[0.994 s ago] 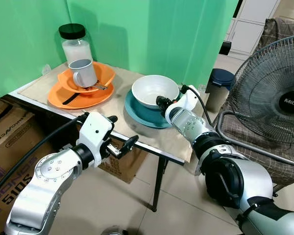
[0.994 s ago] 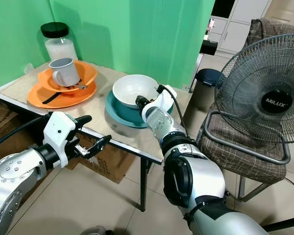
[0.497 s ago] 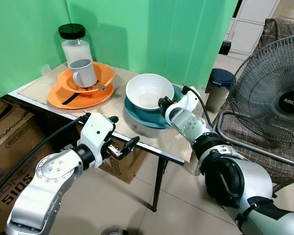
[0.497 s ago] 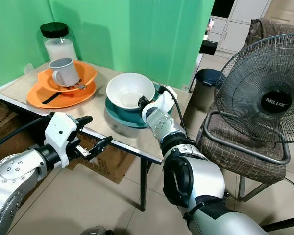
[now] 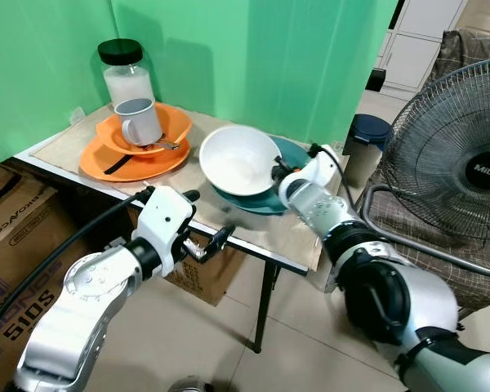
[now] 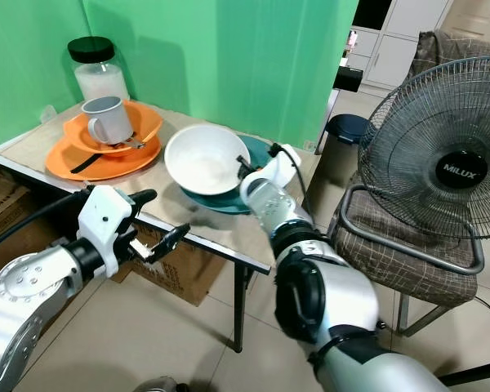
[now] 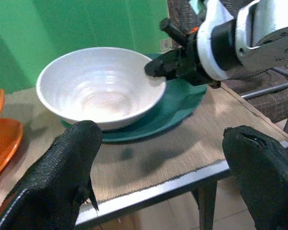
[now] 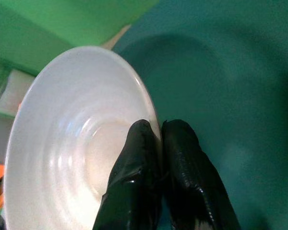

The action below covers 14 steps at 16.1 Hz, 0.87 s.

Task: Setting the table

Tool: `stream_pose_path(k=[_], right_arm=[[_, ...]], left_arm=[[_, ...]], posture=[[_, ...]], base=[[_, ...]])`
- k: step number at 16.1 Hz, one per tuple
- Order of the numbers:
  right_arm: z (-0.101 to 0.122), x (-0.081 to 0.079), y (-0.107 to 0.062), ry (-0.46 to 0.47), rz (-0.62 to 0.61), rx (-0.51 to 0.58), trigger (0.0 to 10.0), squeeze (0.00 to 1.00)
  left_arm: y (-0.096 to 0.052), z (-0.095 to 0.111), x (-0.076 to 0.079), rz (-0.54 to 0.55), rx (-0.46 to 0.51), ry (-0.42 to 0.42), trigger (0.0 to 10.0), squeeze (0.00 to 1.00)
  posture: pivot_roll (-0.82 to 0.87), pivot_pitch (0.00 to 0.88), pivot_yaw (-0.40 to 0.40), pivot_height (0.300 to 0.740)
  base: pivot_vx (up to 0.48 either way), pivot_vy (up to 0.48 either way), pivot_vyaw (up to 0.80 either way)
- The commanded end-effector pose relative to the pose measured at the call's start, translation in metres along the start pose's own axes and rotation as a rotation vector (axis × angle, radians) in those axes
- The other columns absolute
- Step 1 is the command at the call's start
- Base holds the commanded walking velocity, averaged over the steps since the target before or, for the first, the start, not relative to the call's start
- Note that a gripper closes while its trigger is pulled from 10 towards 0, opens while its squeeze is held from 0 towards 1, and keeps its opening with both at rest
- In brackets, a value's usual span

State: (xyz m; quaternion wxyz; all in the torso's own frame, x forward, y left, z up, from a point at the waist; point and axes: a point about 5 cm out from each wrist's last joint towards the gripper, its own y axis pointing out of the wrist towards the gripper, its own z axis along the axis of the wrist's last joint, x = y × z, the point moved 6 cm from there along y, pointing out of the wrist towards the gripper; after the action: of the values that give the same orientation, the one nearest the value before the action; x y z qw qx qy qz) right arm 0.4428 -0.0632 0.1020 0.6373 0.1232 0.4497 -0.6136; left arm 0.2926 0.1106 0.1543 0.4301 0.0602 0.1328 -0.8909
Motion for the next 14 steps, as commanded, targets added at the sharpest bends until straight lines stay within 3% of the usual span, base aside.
stream_pose_path(k=[1, 7, 9, 10, 11, 12, 14], right_arm=[[0.040, -0.019, -0.003, 0.020, 0.069, 0.113, 0.0, 0.00], [0.103, -0.006, -0.020, -0.039, 0.111, 0.308, 0.0, 0.00], [0.130, -0.004, -0.046, -0.107, 0.183, 0.444, 0.0, 0.00], [0.132, -0.003, -0.057, -0.164, 0.199, 0.463, 10.0, 0.00], [0.131, -0.002, -0.065, -0.205, 0.210, 0.469, 10.0, 0.00], [0.129, -0.001, -0.102, -0.331, 0.241, 0.529, 10.0, 0.00], [0.120, 0.000, -0.146, -0.490, 0.248, 0.607, 10.0, 0.00]], left_arm=[[0.005, 0.003, 0.000, -0.002, 0.014, 0.017, 10.0, 1.00], [0.019, 0.008, 0.007, -0.044, 0.052, 0.026, 10.0, 1.00], [0.026, 0.013, 0.010, -0.043, 0.080, 0.031, 10.0, 1.00], [0.026, 0.013, 0.011, -0.038, 0.084, 0.029, 10.0, 1.00], [0.027, 0.013, 0.012, -0.034, 0.086, 0.027, 10.0, 1.00], [0.027, 0.012, 0.010, 0.021, 0.081, 0.023, 10.0, 1.00], [0.026, 0.013, 0.003, 0.124, 0.080, 0.001, 10.0, 1.00]], posture=[[0.16, 0.000, -0.033, 0.740], [0.09, 0.000, 0.003, 0.740], [0.07, 0.000, 0.012, 0.740], [0.06, 0.000, 0.015, 0.740], [0.06, 0.000, 0.015, 0.740], [0.05, 0.000, 0.003, 0.740], [0.03, 0.000, 0.011, 0.740]], base=[[0.000, 0.000, 0.00], [0.000, 0.000, 0.00], [0.000, 0.000, 0.00], [0.000, 0.000, 0.00], [0.000, 0.000, 0.00], [0.000, 0.000, 0.00], [0.000, 0.000, 0.00]])
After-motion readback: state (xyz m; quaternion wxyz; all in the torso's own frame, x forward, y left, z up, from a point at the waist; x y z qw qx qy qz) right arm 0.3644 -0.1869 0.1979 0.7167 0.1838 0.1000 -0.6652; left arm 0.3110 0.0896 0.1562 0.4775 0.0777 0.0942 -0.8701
